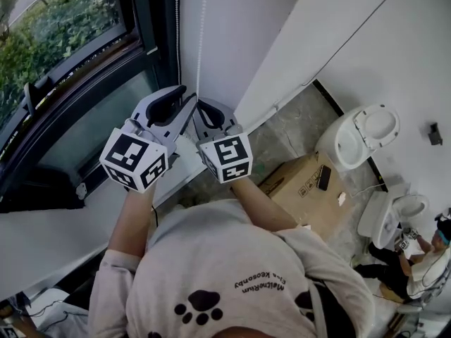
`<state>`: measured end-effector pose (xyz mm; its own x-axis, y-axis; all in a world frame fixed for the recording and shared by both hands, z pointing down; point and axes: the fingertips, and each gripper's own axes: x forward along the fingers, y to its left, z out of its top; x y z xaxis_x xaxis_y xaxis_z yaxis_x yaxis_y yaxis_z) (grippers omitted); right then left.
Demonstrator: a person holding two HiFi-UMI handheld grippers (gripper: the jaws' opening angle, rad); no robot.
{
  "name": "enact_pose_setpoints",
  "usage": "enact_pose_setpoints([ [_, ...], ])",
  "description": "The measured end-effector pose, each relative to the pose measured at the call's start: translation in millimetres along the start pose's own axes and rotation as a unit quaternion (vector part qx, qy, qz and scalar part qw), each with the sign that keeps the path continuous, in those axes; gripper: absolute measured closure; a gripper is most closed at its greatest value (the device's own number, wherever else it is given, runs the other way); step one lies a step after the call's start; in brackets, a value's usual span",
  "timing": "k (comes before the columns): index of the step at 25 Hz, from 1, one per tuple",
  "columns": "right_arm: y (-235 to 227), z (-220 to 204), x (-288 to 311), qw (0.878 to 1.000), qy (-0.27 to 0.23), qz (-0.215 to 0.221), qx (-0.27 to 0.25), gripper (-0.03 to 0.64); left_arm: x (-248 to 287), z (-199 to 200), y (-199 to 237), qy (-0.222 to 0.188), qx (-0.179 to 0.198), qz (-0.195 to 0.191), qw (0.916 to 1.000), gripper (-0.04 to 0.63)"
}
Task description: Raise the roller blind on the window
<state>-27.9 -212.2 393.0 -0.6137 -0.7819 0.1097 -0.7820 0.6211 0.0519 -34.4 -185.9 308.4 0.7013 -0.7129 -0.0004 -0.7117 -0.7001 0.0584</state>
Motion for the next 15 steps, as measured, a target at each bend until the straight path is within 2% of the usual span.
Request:
enact_pose_setpoints([
  [7,3.9,1.5,-0.8,1.0,-0.002,0.004,-0.004,0.604,18.8,54.6,-3.0,-0.031,0.035,-0.02,0.9987,0.491],
  [15,2.6,-0.5,-2.2,1.0,0.001,0.005,-0.008,0.604,31.4,100.0,3.3,-0.044,0.059,-0.02,0.9971,0.514],
])
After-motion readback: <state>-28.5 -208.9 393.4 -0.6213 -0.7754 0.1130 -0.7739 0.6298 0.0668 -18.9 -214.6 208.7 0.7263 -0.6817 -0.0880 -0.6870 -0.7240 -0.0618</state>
